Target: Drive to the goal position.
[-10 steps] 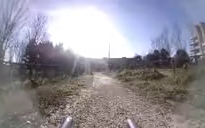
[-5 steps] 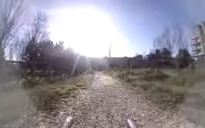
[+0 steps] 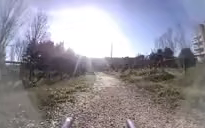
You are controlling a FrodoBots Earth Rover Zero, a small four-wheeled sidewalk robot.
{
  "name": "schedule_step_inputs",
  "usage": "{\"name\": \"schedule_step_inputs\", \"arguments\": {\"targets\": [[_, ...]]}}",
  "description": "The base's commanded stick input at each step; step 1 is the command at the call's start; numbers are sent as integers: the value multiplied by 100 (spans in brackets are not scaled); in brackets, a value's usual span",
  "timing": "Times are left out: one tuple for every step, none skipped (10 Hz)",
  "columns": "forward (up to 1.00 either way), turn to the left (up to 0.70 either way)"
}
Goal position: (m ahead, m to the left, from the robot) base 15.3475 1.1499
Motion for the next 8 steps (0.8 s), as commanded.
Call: {"name": "schedule_step_inputs", "arguments": {"targets": [[50,0],[50,0],[50,0],[50,0],[50,0],[50,0],[50,0],[50,0]]}}
